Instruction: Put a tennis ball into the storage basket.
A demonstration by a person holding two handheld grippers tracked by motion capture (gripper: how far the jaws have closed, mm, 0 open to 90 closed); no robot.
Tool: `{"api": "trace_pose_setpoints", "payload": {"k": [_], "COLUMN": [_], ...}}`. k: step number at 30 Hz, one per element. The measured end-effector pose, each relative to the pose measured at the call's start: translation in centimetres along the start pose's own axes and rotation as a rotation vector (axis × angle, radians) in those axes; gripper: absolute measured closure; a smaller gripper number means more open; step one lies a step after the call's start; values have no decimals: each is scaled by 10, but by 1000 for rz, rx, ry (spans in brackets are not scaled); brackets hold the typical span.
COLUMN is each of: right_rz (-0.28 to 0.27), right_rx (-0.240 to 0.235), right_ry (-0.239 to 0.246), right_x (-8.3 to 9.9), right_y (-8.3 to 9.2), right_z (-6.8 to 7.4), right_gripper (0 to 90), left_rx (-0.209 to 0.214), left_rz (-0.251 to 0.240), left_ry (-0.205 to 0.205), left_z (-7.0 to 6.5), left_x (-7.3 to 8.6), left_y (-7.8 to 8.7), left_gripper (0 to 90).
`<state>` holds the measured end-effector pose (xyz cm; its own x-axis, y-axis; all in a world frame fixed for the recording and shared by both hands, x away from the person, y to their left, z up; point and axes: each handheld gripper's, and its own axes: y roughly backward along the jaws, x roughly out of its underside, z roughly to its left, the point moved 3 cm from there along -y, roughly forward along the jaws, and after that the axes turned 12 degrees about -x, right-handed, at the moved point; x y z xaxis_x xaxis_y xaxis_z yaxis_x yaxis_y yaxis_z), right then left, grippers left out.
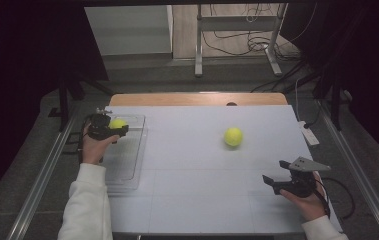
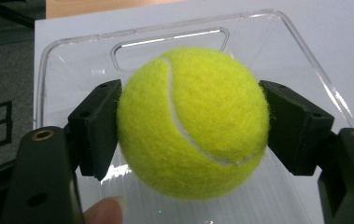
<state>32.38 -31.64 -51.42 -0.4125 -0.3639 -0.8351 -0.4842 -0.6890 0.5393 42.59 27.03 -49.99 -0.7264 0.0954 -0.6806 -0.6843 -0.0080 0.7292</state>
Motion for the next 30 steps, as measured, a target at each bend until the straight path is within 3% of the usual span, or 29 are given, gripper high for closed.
{"api": "trace_pose_setpoints", "payload": {"k": [30], "right_rz": [0], "right_rx": [-1], "right_ry": [-1], "right_x": [0], "right_y": [0], "right_z": [0], "right_gripper": [129], "left_rx": [1], "left_rz": [29], "left_ry": [-2], "left_z": [1], "left_x": [3], "left_y": [-8], "left_gripper": [266]}}
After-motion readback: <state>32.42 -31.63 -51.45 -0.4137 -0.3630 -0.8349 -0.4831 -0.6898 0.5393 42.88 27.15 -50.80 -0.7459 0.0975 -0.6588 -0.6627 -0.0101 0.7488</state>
